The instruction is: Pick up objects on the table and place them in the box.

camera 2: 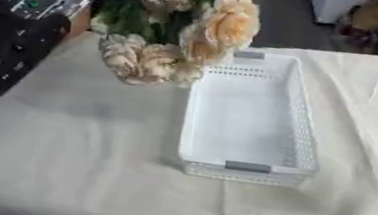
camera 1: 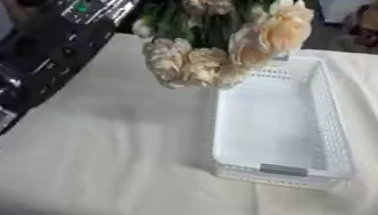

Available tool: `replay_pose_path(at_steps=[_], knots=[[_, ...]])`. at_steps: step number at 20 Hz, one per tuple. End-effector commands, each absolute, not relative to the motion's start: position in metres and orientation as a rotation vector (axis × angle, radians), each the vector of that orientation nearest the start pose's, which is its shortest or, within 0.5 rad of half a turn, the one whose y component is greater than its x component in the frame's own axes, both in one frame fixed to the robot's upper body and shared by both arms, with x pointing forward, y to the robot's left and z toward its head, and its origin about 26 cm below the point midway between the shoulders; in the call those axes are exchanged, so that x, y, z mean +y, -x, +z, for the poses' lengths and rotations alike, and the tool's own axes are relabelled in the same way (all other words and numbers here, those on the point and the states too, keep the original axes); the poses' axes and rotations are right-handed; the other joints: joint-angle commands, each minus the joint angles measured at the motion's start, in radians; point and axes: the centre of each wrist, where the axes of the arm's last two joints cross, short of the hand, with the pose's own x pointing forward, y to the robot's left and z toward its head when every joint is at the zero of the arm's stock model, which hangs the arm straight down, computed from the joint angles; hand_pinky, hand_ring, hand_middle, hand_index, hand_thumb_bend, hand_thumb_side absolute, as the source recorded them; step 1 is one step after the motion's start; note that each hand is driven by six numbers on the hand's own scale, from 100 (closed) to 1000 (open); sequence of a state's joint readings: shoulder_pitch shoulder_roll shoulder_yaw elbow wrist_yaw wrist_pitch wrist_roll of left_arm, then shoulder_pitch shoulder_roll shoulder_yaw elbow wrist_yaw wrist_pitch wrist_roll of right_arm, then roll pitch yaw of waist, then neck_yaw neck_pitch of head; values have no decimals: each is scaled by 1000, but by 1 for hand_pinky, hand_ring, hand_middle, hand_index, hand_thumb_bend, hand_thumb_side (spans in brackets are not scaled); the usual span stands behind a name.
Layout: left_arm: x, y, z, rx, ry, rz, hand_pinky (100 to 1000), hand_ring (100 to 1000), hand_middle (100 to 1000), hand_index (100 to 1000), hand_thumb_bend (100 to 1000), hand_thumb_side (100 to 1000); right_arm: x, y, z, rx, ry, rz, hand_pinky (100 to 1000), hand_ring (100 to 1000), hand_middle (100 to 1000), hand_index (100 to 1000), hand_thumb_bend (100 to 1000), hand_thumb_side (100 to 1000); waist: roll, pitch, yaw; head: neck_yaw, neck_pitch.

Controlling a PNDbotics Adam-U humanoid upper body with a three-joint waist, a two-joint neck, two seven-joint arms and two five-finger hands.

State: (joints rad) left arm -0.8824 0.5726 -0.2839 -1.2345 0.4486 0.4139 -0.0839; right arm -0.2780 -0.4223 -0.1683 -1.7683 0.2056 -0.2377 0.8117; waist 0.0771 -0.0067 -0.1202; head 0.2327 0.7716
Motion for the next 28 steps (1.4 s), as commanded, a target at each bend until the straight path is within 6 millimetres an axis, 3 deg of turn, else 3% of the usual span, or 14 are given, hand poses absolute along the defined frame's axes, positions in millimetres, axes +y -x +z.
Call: replay_pose_path(at_steps=[1, 8, 14, 15, 16, 18, 19, 20, 21, 22, 23, 28], knots=[[255, -452, 241, -1575, 13, -489, 100, 100, 215, 325, 100, 360, -341, -321, 180, -1823, 186, 1319, 642, 808, 952, 1000, 100, 295, -9, -8, -2, 13, -2], [227, -468, 216, -1540, 33, -528, 100, 100, 214, 324, 100, 359, -337, -322, 180, -1825, 172, 1334, 642, 806, 948, 1000, 100, 296, -13, 0, -7, 25, -2], [191, -475, 192, -1491, 57, -601, 100, 100, 214, 324, 100, 347, -333, -324, 180, -1824, 147, 1358, 643, 804, 945, 1000, 100, 302, -15, 3, -15, 42, -2], [185, -475, 187, -1479, 57, -614, 100, 100, 215, 325, 100, 258, -332, -324, 180, -1822, 142, 1364, 644, 803, 943, 1000, 100, 303, -15, 3, -17, 45, -2], [179, -475, 181, -1467, 56, -630, 100, 100, 215, 326, 100, 340, -331, -324, 180, -1818, 135, 1372, 644, 803, 942, 1000, 100, 312, -15, 4, -18, 46, -2], [169, -474, 173, -1455, 32, -665, 100, 100, 237, 350, 100, 329, -329, -325, 180, -1806, 118, 1397, 649, 799, 930, 1000, 100, 326, -14, 4, -21, 50, -2], [165, -474, 171, -1458, 0, -693, 167, 236, 430, 522, 100, 548, -328, -325, 180, -1797, 108, 1411, 650, 791, 910, 1000, 100, 354, -14, 4, -22, 52, -2], [161, -473, 169, -1465, -53, -735, 100, 164, 371, 477, 100, 461, -326, -326, 180, -1791, 100, 1423, 650, 793, 913, 1000, 100, 347, -13, 4, -23, 55, -2], [159, -472, 167, -1468, -90, -769, 482, 570, 718, 736, 147, 961, -325, -326, 179, -1786, 96, 1432, 650, 785, 894, 1000, 100, 390, -13, 4, -24, 56, -2], [156, -471, 163, -1462, -128, -820, 482, 570, 718, 736, 147, 961, -323, -327, 179, -1782, 90, 1442, 650, 785, 894, 1000, 100, 390, -12, 4, -25, 58, -2], [154, -470, 161, -1452, -163, -870, 606, 713, 821, 816, 337, 1000, -321, -328, 178, -1777, 86, 1452, 649, 780, 883, 1000, 100, 417, -12, 4, -25, 59, -2], [155, -470, 149, -1407, -274, -1012, 699, 816, 916, 915, 426, 1000, -317, -330, 175, -1763, 81, 1481, 651, 777, 872, 985, 100, 458, -12, 6, -25, 60, -2]])
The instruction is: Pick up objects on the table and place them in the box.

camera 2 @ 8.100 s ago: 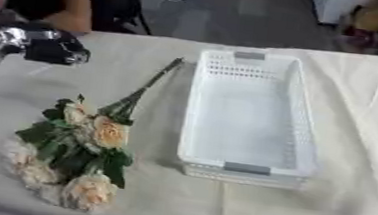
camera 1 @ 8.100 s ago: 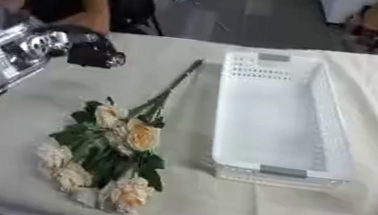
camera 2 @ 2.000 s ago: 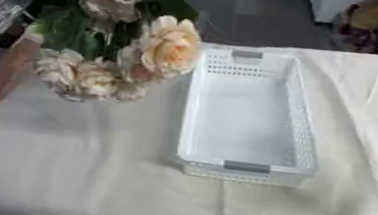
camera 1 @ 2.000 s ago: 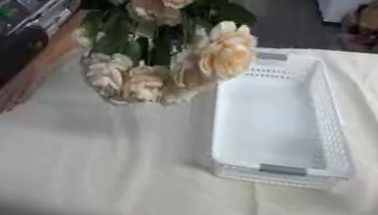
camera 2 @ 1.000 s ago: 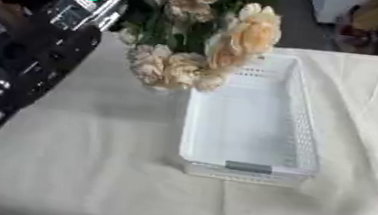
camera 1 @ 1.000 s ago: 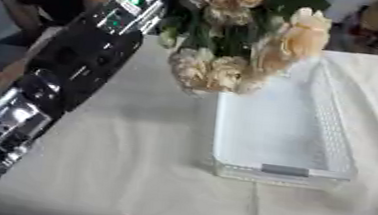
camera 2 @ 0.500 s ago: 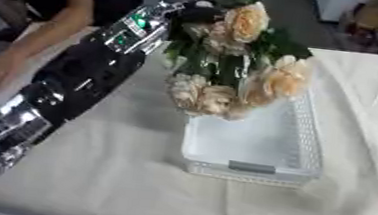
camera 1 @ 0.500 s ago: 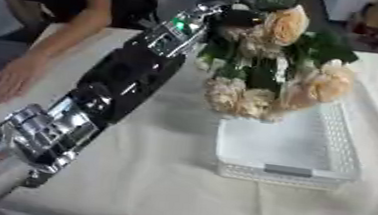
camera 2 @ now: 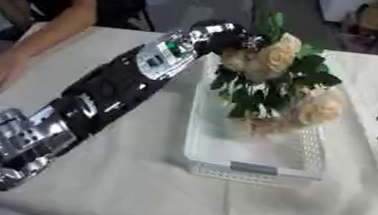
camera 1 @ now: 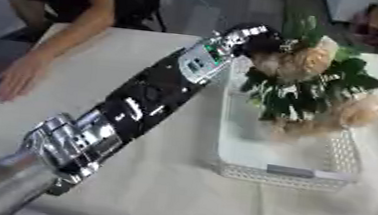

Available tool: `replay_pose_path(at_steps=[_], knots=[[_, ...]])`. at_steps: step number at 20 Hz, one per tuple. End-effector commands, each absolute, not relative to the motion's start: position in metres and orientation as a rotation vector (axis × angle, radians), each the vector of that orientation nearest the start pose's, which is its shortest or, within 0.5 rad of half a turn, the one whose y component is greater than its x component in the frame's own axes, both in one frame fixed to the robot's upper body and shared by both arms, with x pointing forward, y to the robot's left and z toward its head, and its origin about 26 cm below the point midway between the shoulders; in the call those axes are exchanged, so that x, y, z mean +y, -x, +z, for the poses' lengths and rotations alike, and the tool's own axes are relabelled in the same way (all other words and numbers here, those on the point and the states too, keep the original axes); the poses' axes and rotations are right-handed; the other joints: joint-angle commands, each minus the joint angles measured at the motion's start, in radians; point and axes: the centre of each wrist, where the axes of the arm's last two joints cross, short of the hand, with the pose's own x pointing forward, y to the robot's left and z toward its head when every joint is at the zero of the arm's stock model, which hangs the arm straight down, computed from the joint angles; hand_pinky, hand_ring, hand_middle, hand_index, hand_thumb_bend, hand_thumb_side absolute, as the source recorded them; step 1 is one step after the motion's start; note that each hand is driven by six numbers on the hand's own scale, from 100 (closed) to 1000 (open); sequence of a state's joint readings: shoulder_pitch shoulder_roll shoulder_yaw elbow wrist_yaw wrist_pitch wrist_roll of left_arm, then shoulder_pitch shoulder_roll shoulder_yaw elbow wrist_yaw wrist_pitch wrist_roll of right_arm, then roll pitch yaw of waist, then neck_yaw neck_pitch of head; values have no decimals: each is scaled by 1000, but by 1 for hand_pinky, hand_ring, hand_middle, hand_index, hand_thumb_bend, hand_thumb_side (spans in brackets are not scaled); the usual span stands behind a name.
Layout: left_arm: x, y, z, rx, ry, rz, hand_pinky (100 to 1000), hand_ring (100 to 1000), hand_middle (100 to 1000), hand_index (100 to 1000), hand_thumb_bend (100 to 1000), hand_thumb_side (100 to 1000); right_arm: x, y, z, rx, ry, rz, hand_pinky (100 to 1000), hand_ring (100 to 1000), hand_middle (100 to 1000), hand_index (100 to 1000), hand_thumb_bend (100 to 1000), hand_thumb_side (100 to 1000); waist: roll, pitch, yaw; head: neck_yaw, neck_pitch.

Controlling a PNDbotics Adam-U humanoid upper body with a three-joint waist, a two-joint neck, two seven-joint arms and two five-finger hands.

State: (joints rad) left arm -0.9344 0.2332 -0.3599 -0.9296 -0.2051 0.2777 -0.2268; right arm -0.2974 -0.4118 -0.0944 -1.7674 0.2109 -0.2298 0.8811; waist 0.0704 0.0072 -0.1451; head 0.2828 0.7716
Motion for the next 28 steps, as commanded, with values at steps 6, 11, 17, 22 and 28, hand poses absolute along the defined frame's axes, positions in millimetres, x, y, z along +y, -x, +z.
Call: replay_pose_path(at_steps=[6, 11, 17, 22, 28], knots=[[160, -472, 144, -1398, -326, -1043, 735, 834, 931, 909, 470, 1000, -316, -330, 173, -1752, 87, 1494, 651, 774, 865, 978, 100, 472, -6, -7, 3, 14, -2], [171, -473, 149, -1398, -364, -1051, 727, 820, 909, 885, 396, 1000, -318, -330, 172, -1744, 94, 1489, 651, 775, 865, 979, 100, 484, -6, -8, 6, 14, -2], [233, -472, 206, -1384, -465, -1161, 732, 801, 862, 854, 379, 1000, -328, -328, 171, -1720, 121, 1462, 650, 775, 867, 982, 100, 478, 2, -17, 16, -21, -2], [287, -449, 275, -1440, -635, -1156, 731, 794, 843, 840, 357, 955, -337, -325, 173, -1707, 149, 1433, 650, 775, 867, 983, 100, 472, 5, -21, 27, -50, -2], [303, -407, 330, -1616, -813, -1124, 734, 798, 845, 851, 409, 834, -341, -324, 175, -1705, 160, 1420, 651, 776, 868, 983, 100, 467, 5, -22, 34, -53, -2]])
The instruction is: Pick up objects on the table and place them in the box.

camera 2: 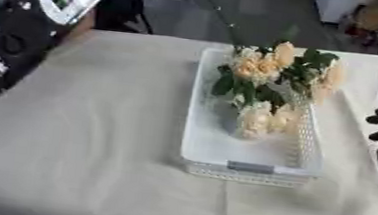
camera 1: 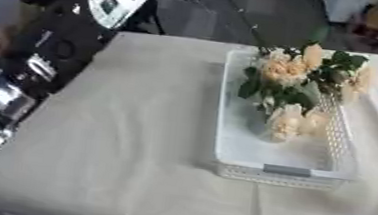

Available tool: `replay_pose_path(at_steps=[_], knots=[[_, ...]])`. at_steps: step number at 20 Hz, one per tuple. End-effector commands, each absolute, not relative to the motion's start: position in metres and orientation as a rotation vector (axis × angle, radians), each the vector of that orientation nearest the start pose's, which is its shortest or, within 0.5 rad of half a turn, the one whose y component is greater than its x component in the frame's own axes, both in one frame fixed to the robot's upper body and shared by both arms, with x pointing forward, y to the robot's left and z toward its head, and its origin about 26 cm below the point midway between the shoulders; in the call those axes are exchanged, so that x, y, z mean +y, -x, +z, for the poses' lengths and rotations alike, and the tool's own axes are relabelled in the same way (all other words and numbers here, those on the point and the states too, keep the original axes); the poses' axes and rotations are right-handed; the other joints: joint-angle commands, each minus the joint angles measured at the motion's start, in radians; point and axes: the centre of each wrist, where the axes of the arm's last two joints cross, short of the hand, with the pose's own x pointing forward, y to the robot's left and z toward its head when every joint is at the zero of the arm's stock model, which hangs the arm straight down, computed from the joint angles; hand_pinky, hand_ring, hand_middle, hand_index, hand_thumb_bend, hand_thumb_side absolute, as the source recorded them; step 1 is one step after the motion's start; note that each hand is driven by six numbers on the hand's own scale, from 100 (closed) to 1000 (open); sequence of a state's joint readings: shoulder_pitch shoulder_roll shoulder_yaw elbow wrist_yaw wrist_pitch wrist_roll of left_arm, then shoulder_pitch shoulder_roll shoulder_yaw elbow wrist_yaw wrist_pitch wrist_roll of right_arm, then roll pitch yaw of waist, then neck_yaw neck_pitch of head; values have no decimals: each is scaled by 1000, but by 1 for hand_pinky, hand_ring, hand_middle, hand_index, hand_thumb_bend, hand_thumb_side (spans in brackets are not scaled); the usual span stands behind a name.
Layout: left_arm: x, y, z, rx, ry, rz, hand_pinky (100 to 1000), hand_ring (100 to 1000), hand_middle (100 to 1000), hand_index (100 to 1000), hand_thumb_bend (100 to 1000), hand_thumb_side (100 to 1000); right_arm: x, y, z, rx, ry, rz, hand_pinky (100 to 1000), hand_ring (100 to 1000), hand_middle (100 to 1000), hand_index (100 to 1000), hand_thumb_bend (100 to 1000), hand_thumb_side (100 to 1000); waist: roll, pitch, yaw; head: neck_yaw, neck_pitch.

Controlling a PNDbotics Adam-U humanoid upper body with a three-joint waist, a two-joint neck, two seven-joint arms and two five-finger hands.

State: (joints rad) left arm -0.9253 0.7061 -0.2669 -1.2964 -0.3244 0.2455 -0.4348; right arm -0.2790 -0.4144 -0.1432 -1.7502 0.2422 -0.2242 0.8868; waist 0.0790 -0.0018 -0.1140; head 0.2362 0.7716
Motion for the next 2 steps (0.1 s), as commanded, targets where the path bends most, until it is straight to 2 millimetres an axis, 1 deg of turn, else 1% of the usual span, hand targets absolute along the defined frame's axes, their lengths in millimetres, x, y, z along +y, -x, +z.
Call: replay_pose_path(at_steps=[1, 2], knots=[[303, -396, 337, -1656, -850, -1133, 734, 798, 847, 855, 414, 827, -341, -324, 175, -1706, 161, 1419, 651, 776, 868, 984, 100, 466, -3, -12, 3, -7, -2], [304, -384, 344, -1712, -881, -1128, 719, 788, 845, 864, 491, 788, -341, -324, 175, -1706, 162, 1418, 651, 776, 869, 986, 100, 468, -4, -11, 3, -8, -2]])
